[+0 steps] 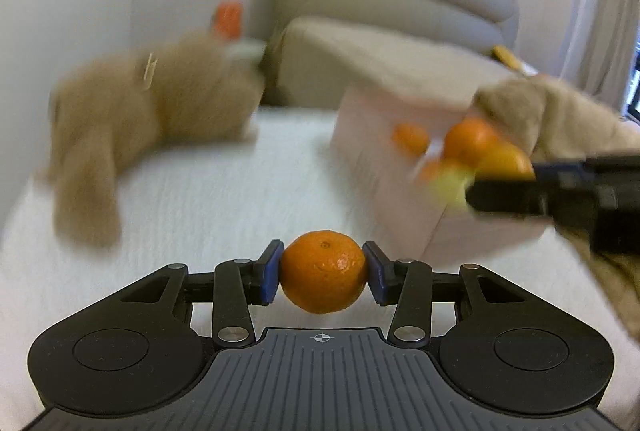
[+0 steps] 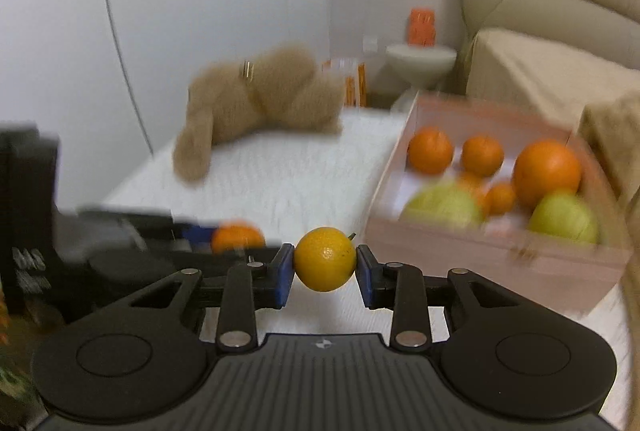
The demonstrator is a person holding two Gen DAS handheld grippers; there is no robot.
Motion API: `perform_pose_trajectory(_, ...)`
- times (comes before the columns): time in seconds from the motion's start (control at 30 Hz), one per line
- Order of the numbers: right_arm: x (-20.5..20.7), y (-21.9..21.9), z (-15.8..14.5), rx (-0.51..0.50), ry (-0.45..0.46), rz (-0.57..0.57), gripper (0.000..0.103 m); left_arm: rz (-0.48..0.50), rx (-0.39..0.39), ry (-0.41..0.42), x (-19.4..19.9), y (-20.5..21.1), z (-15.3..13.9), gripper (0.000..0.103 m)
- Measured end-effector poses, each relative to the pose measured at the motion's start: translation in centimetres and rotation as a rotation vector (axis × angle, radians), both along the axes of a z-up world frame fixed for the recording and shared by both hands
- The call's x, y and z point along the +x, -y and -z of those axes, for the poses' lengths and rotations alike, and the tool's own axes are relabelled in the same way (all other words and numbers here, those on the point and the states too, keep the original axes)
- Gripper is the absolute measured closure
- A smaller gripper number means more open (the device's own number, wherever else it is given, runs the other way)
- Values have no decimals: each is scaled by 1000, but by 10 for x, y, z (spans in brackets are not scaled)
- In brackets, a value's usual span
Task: Organize fruits
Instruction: 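Carry both tangerines over the pink box and open both tools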
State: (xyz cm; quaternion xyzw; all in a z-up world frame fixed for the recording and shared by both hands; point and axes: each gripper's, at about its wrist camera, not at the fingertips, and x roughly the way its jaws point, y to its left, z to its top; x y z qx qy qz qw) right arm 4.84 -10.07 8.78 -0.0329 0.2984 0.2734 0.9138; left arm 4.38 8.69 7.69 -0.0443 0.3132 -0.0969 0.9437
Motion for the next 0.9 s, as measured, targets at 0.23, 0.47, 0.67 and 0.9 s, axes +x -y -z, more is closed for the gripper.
perform_pose_trajectory(0.23,41,41,-139,66,226,138,71,48,-7,255,35,30,-140,54)
perform_pose_trajectory(0.47,72,76,-178,30,281,288,71,141,-70,136,98,70,-129,54)
perform_pose_trajectory(0.67,93,94,-142,8,206,328,71,223,-47,-137,141,105,-43,54)
perform_pose_trajectory(0.9,118,97,-95,-20,116,332,71,158,-89,-78,136,92,-30,54)
